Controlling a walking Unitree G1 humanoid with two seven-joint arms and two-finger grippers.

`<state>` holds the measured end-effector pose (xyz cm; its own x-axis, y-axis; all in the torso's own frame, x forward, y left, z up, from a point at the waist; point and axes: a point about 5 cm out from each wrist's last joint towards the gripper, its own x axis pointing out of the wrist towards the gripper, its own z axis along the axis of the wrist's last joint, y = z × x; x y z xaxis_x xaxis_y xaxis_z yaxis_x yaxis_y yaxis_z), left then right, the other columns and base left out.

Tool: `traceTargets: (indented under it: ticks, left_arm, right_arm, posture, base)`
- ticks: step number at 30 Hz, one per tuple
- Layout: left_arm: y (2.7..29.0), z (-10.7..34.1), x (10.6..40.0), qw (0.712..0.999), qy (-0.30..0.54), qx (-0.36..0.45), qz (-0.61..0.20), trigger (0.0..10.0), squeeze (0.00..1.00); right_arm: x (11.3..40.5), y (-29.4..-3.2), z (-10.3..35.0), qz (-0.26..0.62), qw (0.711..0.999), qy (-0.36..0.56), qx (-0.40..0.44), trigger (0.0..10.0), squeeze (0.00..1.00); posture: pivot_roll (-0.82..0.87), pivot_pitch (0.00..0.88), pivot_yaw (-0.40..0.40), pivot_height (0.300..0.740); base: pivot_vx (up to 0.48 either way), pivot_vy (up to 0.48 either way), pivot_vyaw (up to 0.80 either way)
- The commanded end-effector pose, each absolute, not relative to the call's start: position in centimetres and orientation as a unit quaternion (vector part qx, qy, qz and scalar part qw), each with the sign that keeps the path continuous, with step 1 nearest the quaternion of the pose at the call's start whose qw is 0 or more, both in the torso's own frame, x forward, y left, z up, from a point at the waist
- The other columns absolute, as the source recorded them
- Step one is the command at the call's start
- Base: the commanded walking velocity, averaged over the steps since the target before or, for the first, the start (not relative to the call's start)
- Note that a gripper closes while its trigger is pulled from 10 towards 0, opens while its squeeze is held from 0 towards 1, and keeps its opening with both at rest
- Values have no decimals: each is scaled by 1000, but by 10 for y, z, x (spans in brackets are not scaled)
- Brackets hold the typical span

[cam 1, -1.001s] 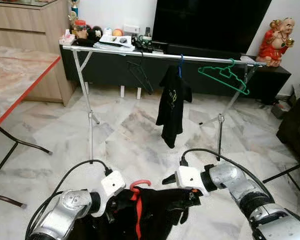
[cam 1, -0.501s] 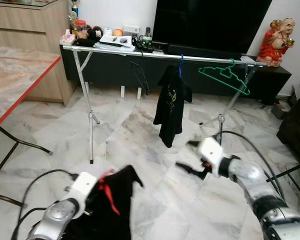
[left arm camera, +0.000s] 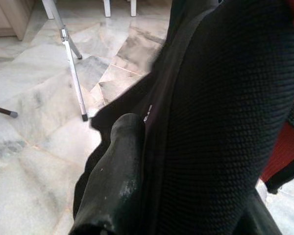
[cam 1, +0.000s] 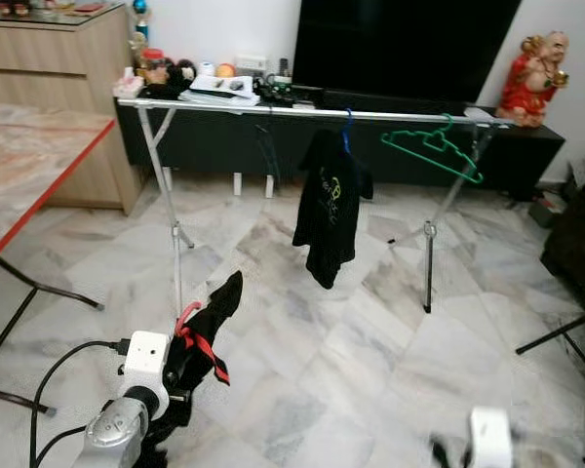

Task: Hang hanger

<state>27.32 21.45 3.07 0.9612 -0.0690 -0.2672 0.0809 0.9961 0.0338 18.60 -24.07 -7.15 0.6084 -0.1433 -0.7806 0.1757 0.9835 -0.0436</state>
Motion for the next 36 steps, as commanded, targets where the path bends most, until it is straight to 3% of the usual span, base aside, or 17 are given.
traceTargets:
  ticks: [1,8,19,36]
  left_arm:
    - [214,38,273,992,118,18,-31,10000,0]
    - [216,36,267,993,117,22,-24,10000,0]
    - [237,39,263,992,119,35,12,10000,0]
    - [223,43,270,993,113,30,-13,10000,0]
  right_arm:
    - [177,-239,-77,-117,888,443,27,10000,0]
    - [177,-215,-82,-93,890,444,46,10000,0]
    - [174,-210,-84,-93,887,452,31,10000,0]
    - [180,-210,-82,-85,885,458,24,10000,0]
  posture:
    - [17,0,-70,740]
    - [-10,0,-49,740]
    - [-1,0,-36,740]
    - [12,0,-30,740]
  base:
    - [0,0,0]
    - [112,0,0]
    - [294,0,0]
    - [319,0,0]
